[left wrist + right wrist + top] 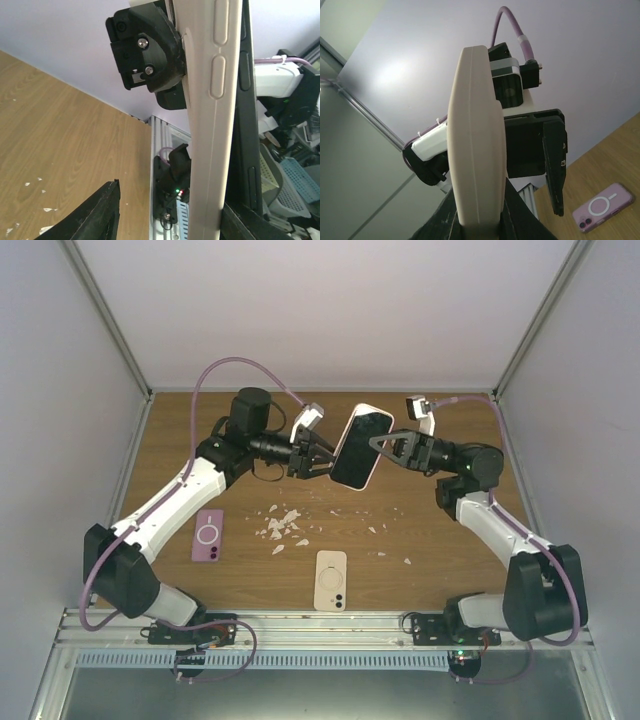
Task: Take the phone out of the phone case
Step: Remove the phone case from the phone.
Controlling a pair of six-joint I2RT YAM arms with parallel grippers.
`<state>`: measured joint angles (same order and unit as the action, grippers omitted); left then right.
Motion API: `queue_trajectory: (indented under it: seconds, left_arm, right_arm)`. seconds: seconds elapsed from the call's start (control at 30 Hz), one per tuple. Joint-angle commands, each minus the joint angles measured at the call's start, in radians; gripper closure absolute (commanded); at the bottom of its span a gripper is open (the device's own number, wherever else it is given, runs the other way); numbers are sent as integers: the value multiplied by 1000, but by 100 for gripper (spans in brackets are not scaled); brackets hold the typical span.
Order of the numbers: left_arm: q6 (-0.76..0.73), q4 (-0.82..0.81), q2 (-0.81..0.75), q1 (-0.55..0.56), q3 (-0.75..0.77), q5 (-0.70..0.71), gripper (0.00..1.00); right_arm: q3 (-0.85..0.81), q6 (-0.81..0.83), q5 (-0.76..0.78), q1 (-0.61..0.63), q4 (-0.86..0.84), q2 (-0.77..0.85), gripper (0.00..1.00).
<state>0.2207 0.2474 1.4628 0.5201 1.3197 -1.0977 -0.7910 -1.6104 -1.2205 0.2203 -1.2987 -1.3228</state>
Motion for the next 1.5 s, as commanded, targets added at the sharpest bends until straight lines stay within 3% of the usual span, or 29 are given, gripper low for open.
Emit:
queue_trajectory:
  seconds: [0.0, 0.4, 0.57, 0.83, 1.03, 1.2, 1.3, 1.47]
  left_arm:
    - [58, -188, 30, -5, -13, 9, 54]
    - [80, -217, -14, 12, -33, -3, 55]
    - [103, -244, -25, 27, -48, -22, 56]
    - [197, -345, -92, 14, -162, -43, 70]
    - [272, -413, -118, -20, -219, -48, 84]
    - [317, -446, -134, -56, -255, -41, 97]
    - [365, -478, -135, -85, -285, -38, 100]
    - [450, -519, -121, -128, -325, -19, 100]
  right_arm:
    - [-12, 34, -128, 101, 9, 47, 100]
    - [-13, 178, -173, 178, 173, 28, 100]
    - [-58, 375, -199, 217, 425, 16, 99]
    - [-259, 783, -217, 213, 949, -37, 100]
    - [-272, 775, -187, 183, 957, -64, 99]
    - [-287, 824, -95, 112, 1044, -73, 89]
    - [-292, 853, -52, 72, 1085, -70, 82]
    - [-308, 933, 28, 32, 1161, -49, 47]
